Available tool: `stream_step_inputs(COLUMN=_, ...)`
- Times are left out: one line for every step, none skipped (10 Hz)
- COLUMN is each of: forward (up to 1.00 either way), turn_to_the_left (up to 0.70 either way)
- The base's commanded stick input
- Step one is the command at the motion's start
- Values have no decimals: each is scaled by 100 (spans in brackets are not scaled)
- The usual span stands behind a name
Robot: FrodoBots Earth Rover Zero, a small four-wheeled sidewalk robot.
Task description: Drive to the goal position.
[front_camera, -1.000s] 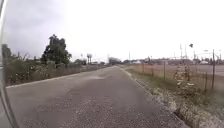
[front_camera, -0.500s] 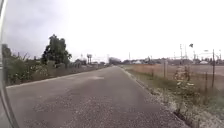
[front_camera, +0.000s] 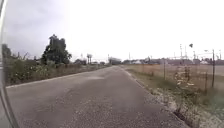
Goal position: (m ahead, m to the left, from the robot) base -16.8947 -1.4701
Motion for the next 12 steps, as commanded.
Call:
stream_step_inputs(forward=9, turn_to_the_left=0)
stream_step_inputs(forward=8, turn_to_the_left=0)
stream_step_inputs(forward=8, turn_to_the_left=0)
stream_step_inputs(forward=8, turn_to_the_left=0)
stream_step_inputs(forward=8, turn_to_the_left=0)
stream_step_inputs(forward=8, turn_to_the_left=0)
stream_step_inputs(forward=8, turn_to_the_left=0)
stream_step_inputs(forward=8, turn_to_the_left=0)
stream_step_inputs(forward=8, turn_to_the_left=0)
stream_step_inputs(forward=7, turn_to_the_left=0)
stream_step_inputs(forward=8, turn_to_the_left=0)
stream_step_inputs(forward=8, turn_to_the_left=0)
